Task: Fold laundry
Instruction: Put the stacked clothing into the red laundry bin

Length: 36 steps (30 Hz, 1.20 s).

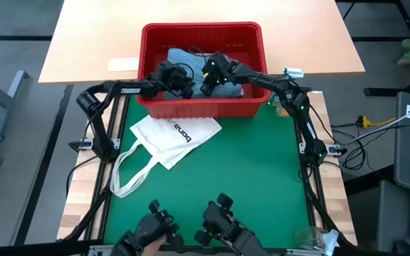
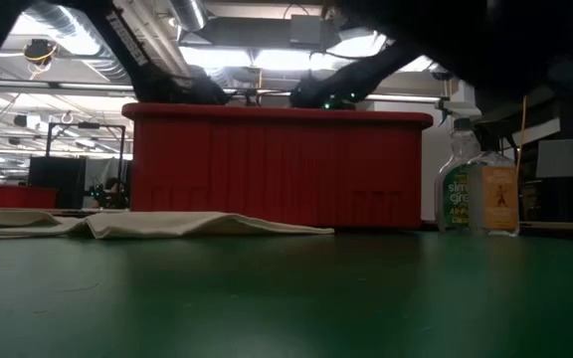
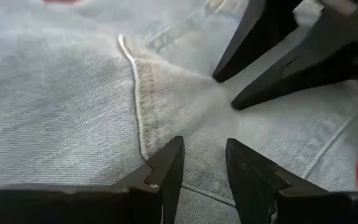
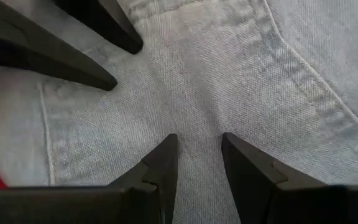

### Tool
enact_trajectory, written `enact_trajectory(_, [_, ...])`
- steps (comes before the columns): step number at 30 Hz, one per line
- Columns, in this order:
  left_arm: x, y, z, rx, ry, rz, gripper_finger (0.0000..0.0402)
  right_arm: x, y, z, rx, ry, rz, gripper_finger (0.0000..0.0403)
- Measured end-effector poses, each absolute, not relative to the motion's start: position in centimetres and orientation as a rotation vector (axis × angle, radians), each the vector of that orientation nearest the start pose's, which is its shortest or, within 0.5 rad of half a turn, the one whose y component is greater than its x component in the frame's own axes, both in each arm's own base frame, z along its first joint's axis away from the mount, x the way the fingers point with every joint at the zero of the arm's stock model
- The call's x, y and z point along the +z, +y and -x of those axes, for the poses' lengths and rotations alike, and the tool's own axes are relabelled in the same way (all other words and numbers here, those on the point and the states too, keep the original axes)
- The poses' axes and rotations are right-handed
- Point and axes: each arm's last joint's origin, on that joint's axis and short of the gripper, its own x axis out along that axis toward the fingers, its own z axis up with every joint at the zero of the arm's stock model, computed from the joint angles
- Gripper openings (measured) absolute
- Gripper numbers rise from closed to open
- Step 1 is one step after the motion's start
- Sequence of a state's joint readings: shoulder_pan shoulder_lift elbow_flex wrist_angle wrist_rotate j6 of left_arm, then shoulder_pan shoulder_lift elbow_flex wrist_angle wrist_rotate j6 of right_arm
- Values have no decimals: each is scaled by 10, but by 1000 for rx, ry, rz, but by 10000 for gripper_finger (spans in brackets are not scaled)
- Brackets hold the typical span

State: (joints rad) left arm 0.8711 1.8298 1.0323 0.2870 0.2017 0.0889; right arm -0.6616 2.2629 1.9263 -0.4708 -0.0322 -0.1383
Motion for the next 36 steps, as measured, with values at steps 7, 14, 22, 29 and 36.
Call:
enact_trajectory(7, [167,296,-250,637,497,208,119,203,-310,-401,-544,781,-139,127])
enact_trajectory(14, [206,290,-242,688,383,243,119,245,-315,-404,-559,749,-122,127])
enact_trajectory(22, [260,284,-231,753,157,114,119,324,-308,-395,-557,733,-61,127])
enact_trajectory(29, [259,294,-224,846,130,100,119,331,-305,-381,-667,826,-42,127])
enact_trajectory(36, [231,316,-216,914,180,132,119,308,-315,-376,-718,935,-85,127])
